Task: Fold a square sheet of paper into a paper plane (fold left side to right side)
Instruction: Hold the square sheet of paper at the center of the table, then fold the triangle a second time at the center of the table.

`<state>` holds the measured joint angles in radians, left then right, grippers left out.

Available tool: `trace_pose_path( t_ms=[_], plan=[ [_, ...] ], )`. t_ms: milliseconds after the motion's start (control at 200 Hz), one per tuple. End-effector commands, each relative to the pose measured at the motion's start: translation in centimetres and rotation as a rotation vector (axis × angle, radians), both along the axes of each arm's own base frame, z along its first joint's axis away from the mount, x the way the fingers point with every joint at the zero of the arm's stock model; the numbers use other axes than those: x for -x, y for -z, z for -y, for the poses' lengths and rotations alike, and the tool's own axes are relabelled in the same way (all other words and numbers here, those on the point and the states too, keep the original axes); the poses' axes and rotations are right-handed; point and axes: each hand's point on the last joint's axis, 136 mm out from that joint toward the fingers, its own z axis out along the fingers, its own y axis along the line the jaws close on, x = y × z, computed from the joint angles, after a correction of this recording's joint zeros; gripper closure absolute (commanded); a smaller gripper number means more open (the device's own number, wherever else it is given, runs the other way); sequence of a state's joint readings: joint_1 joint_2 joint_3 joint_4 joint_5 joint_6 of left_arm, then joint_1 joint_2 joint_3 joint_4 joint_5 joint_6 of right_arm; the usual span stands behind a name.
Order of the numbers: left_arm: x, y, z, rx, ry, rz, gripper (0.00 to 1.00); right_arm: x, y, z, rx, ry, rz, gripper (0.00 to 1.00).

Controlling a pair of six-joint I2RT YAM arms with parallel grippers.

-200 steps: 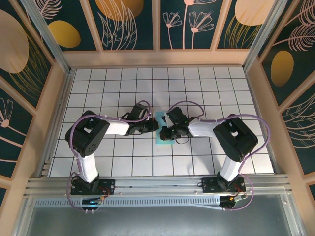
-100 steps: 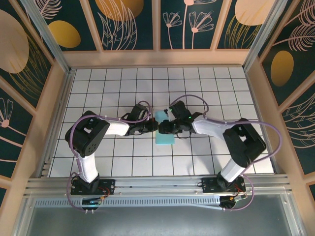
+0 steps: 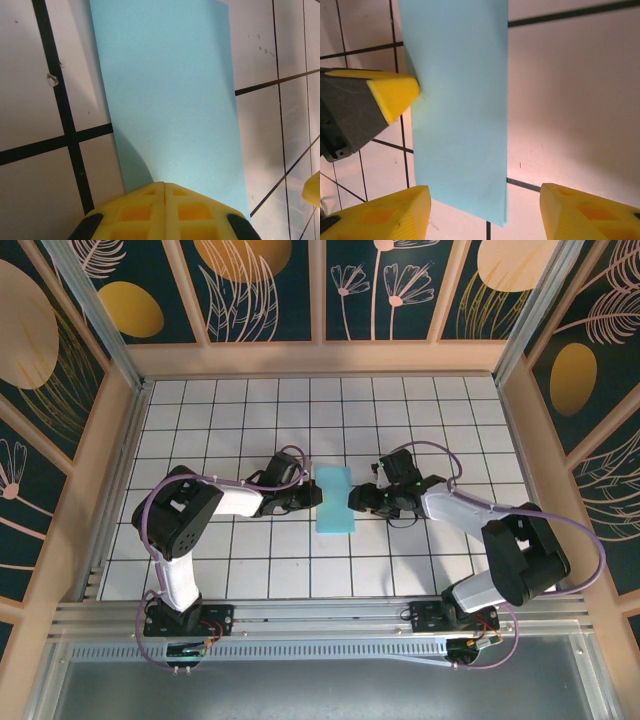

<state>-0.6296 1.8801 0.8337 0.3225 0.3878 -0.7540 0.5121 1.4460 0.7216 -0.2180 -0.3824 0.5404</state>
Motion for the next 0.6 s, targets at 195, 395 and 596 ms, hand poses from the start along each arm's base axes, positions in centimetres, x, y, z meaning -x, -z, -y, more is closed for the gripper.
trace_pose_path(
  t_ms=[195, 395, 596],
  plan=[
    [2.3, 3.7, -1.9, -0.104, -0.018, -0.094, 1.00, 1.7, 1.4, -1.7, -0.024, -0.009, -0.102, 0.46],
    [2.2, 3.6, -1.8, -0.102, -0.017, -0.091, 1.00, 2.1, 2.1, -2.5, -0.038, -0.011, -0.124, 0.45],
    [2.3, 3.6, -1.8, -0.103, -0.016, -0.091, 1.00, 2.5, 2.5, -2.8, -0.043, -0.014, -0.141, 0.44]
  ],
)
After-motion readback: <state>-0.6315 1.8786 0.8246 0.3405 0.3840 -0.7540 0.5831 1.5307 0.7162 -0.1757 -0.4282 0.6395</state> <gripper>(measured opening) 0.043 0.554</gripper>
